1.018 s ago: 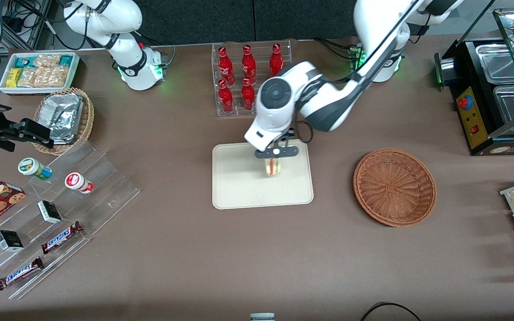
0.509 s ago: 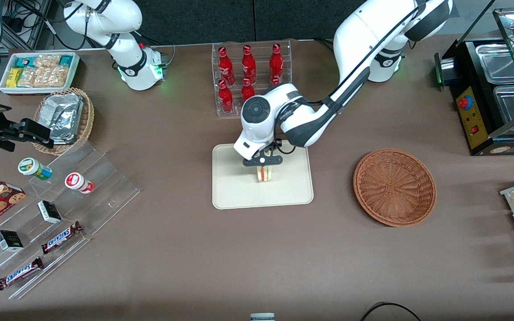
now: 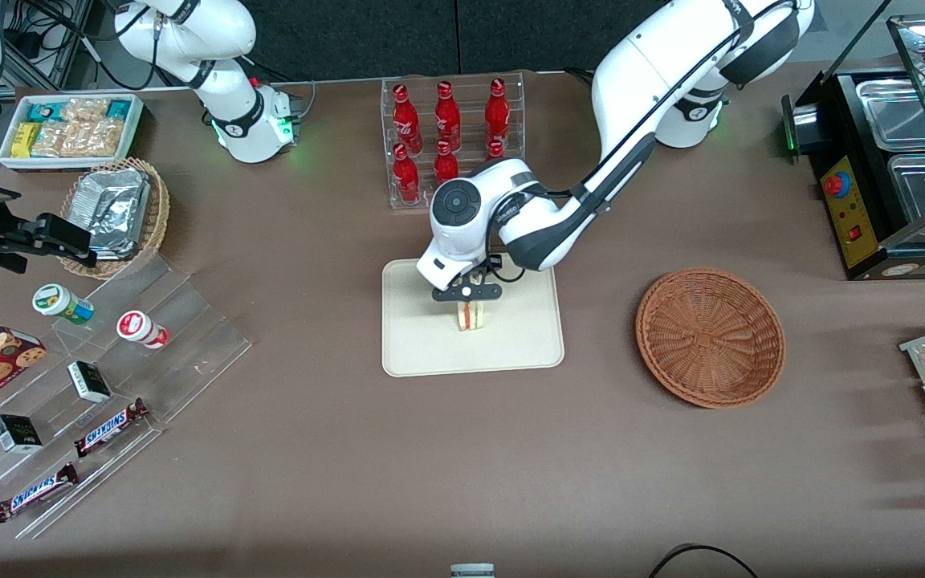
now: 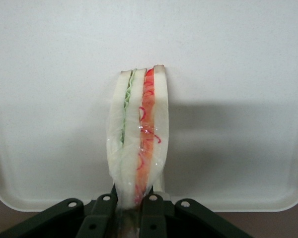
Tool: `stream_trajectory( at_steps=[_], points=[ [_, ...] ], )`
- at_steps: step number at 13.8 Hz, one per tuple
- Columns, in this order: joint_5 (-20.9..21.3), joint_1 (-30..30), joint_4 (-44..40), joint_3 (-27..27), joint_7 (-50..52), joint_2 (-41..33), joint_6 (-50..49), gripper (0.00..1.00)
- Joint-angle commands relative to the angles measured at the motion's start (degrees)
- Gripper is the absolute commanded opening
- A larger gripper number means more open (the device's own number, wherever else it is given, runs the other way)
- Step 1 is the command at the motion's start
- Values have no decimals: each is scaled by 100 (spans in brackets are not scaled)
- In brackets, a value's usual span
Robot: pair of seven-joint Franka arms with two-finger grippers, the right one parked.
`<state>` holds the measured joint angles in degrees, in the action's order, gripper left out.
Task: Place sandwich from basket to tray
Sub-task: 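Lower the sandwich upright onto the tray and open the left gripper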
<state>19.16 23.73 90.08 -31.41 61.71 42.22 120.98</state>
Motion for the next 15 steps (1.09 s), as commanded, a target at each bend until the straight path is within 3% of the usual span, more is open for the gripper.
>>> stream_trajectory(
  at_steps=[1, 7, 9, 13, 15],
  points=[
    [141, 80, -201, 39, 78, 68, -13, 100],
    [-17, -157, -649, 13, 472, -687, -969, 100],
    [-813, -709, -650, -14, 378, -1169, -1058, 100],
    [-975, -1386, -623, -23, 62, -2049, -2006, 100],
    [-1081, -1799, -623, -5, -682, -2418, -2681, 100]
  ],
)
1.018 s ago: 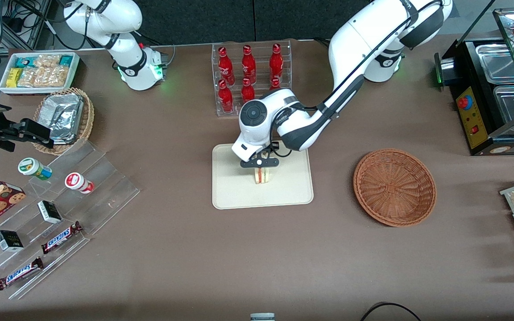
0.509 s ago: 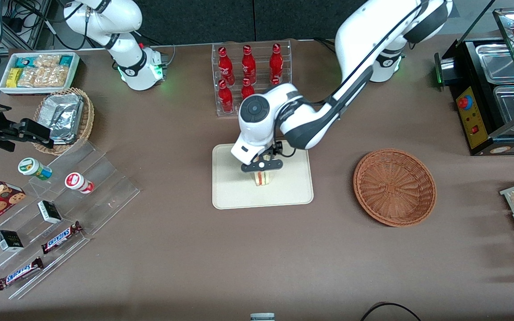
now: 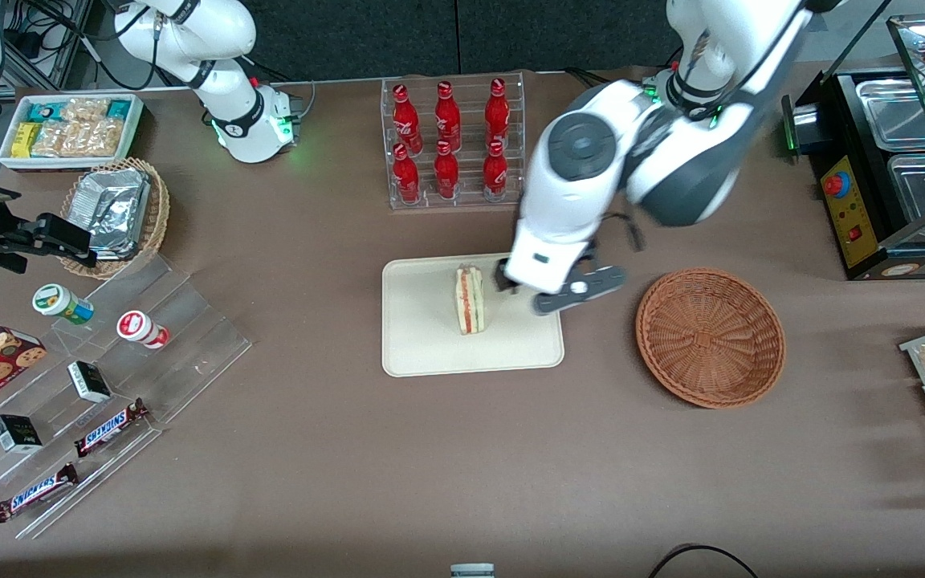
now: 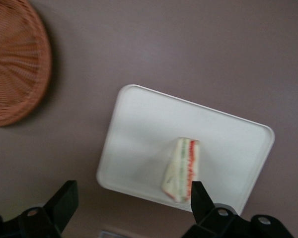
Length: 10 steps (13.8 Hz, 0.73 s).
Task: Place sandwich from basket to tray
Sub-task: 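Lower the sandwich upright onto the tray and open the left gripper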
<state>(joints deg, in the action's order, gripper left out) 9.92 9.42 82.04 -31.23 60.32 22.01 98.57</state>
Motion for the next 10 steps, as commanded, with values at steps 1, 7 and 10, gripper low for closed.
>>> stream_trajectory(
  at_steps=[1, 7, 10],
  points=[
    [-209, -623, 180, -32, -983, -521, -749, 100],
    [-351, -1890, 171, -6, -3333, -1190, -1761, 100],
    [-350, -2188, 198, 3, -3894, -1480, -2025, 100]
  ],
)
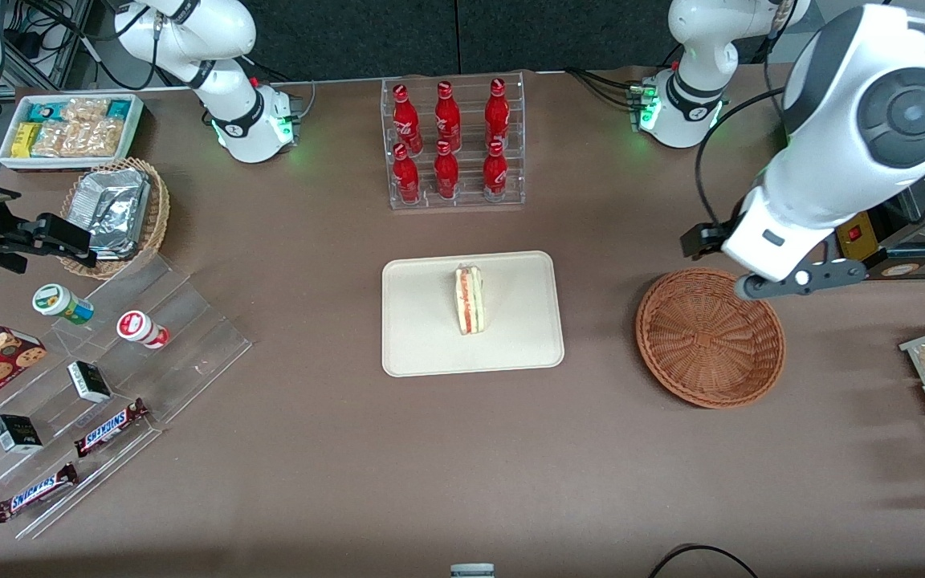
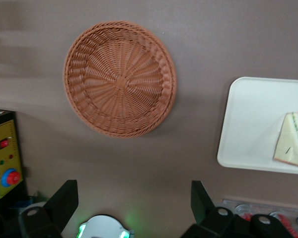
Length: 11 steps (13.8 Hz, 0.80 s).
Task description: Place sandwich from basket to tray
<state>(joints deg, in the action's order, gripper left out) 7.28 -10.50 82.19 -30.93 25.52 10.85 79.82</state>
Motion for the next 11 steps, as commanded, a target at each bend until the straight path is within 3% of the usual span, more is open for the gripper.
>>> stream_trajectory(
  at_steps=[1, 3, 7, 8, 11],
  points=[
    [-95, -364, 175, -27, -834, -442, -299, 100],
    [-138, -445, 175, 269, -1555, -636, -537, 100],
    [-480, 915, 358, 2587, -2998, -1048, -784, 100],
    [-490, 1057, 507, 2809, -3009, -1198, -723, 100],
    [-464, 1094, 527, 2803, -2738, -1200, -705, 100]
  ],
)
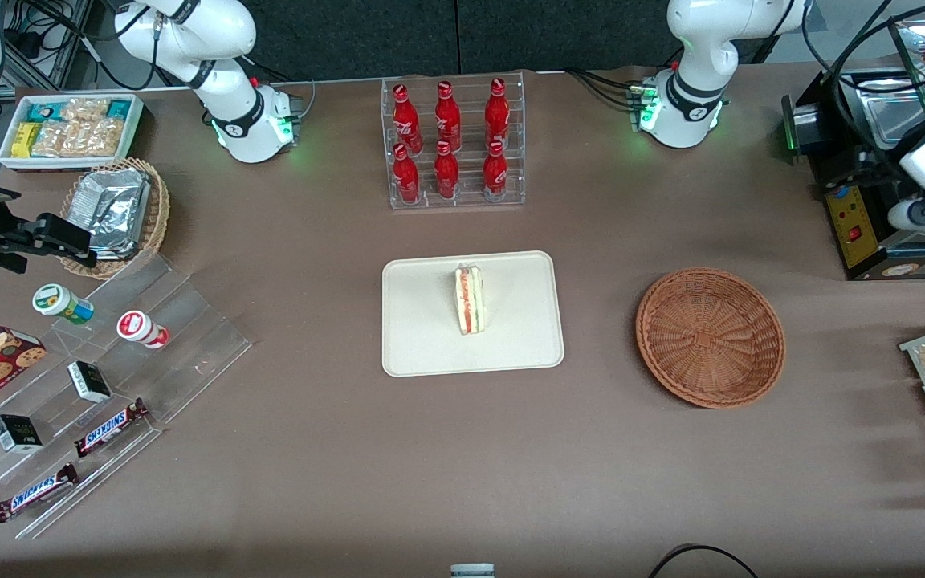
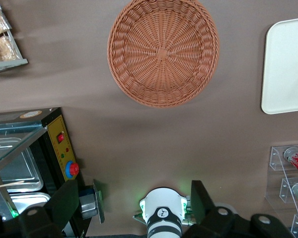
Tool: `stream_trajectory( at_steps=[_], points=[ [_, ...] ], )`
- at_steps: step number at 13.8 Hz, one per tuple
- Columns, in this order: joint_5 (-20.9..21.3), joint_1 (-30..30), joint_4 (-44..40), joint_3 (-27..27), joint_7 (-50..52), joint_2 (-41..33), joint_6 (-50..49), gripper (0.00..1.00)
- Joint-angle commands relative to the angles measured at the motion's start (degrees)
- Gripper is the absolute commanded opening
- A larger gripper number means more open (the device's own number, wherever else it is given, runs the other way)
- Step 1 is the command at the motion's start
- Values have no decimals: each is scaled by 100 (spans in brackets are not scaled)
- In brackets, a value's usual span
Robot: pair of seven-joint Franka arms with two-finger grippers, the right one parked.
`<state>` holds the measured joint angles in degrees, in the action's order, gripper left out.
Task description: Place sandwich from basket to tray
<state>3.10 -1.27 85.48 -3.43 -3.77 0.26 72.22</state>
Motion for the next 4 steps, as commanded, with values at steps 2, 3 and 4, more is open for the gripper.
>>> stream_trajectory(
  at_steps=[2, 3, 4],
  points=[
    [-29, 119, 57, -140, 254, -122, 3, 100],
    [-46, 119, -48, -149, 202, -96, 3, 100],
    [-12, 119, -119, -150, 236, -26, -32, 100]
  ],
)
